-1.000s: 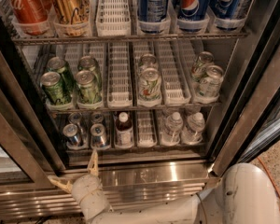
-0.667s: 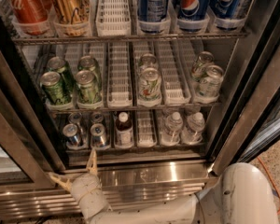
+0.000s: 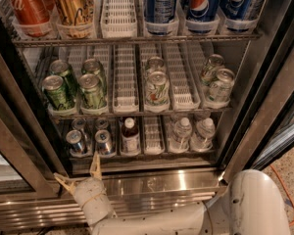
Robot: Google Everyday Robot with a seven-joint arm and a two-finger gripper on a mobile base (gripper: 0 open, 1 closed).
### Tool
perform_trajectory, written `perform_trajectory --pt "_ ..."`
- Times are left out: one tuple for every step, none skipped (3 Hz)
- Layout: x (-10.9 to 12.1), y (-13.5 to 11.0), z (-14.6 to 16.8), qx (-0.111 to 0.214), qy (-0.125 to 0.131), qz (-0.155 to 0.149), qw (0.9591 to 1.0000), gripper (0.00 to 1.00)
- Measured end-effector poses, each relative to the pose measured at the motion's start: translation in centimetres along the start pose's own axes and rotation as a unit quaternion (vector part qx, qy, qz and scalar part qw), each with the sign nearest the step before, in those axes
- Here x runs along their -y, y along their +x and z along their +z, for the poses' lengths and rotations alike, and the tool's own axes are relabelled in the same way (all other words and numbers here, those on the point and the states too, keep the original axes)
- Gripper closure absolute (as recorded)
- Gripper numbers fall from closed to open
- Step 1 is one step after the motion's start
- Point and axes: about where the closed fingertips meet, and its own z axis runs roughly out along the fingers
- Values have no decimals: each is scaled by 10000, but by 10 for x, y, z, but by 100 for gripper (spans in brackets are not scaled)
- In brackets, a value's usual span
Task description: Pick redbull can from bottom shelf of fridge
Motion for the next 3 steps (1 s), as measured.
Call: perform_trajectory --pt "3 -2 3 40 36 -55 10000 15" --pt "5 -2 4 52 72 -94 9999 19" --pt "8 -2 6 71 109 -132 9998 21"
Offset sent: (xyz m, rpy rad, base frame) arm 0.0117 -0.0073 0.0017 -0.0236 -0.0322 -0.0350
